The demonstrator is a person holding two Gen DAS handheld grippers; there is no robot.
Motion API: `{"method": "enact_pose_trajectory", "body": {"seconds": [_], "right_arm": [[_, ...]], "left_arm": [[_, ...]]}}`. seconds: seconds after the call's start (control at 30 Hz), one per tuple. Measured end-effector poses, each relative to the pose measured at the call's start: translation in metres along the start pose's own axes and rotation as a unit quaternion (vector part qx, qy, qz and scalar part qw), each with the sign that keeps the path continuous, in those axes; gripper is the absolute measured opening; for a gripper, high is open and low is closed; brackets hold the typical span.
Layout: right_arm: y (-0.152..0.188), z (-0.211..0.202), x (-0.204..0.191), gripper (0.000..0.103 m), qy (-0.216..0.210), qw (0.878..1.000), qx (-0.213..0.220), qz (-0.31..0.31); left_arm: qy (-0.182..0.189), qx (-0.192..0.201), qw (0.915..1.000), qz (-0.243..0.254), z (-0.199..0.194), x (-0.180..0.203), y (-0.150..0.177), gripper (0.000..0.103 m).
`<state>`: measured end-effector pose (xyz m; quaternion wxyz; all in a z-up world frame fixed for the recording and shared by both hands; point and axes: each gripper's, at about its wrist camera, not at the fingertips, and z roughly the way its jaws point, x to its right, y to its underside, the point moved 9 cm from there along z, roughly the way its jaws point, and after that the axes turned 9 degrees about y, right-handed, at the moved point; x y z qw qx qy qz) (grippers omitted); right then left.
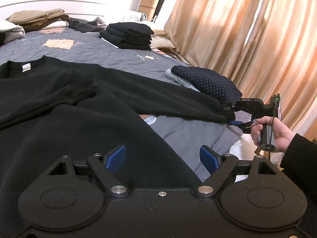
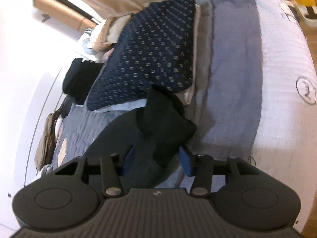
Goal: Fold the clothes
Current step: 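Grasp the sleeve cuff with the right gripper and pull it straight, then carry the held sleeve cuff across the sweatshirt body with the right gripper, release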
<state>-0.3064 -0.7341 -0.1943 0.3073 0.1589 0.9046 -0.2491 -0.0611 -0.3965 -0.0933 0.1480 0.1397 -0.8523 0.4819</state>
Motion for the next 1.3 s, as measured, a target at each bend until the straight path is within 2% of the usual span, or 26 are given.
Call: {"method": "enact_pose_trajectory", "body": {"seconds": [0.23, 0.27, 0.3, 0.33, 0.43, 0.6, 0.7, 0.83, 0.93, 1.13, 1.2, 1.3], "right_arm": [[-0.004, 0.006, 0.007, 0.047, 0.012, 0.999, 0.017, 0.029], [-0.005, 0.006, 0.007, 0.038, 0.014, 0.999, 0.02, 0.028], [-0.006, 0.005, 0.007, 0.021, 0.019, 0.999, 0.026, 0.026], [-0.008, 0.003, 0.006, 0.015, 0.022, 0.999, 0.035, 0.024], [-0.011, -0.004, 0.0, 0.01, 0.012, 0.998, 0.057, 0.021], [-0.013, -0.029, -0.033, 0.009, -0.033, 0.993, 0.115, -0.017], [-0.005, -0.051, -0.07, 0.009, -0.072, 0.982, 0.154, -0.077], [0.022, -0.066, -0.118, 0.009, -0.136, 0.97, 0.153, -0.134], [0.055, -0.075, -0.157, 0.009, -0.195, 0.954, 0.133, -0.186], [0.147, -0.095, -0.231, 0.009, -0.278, 0.907, 0.083, -0.305], [0.184, -0.102, -0.248, 0.009, -0.301, 0.888, 0.056, -0.342], [0.251, -0.108, -0.267, 0.009, -0.324, 0.849, 0.014, -0.418]], "left_arm": [[-0.002, 0.003, 0.9999, -0.01, -0.002, -0.014, 0.007, 0.081], [-0.002, 0.003, 0.9999, -0.01, -0.002, -0.015, 0.007, 0.081], [-0.002, 0.003, 0.9999, -0.011, -0.002, -0.016, 0.007, 0.081], [-0.002, 0.004, 0.9999, -0.011, -0.002, -0.016, 0.007, 0.081], [-0.002, 0.004, 0.9999, -0.013, -0.003, -0.019, 0.008, 0.081], [-0.005, 0.005, 0.9997, -0.023, 0.0, -0.026, 0.01, 0.081], [-0.008, 0.013, 0.9995, -0.026, -0.004, -0.03, 0.006, 0.081], [-0.018, 0.029, 0.9986, -0.039, -0.014, -0.042, -0.002, 0.081], [-0.035, 0.043, 0.9972, -0.051, -0.026, -0.055, -0.009, 0.081], [-0.076, 0.092, 0.9893, -0.084, -0.067, -0.094, -0.028, 0.081], [-0.092, 0.111, 0.9848, -0.097, -0.088, -0.112, -0.035, 0.081], [-0.106, 0.129, 0.978, -0.124, -0.116, -0.14, -0.04, 0.083]]}}
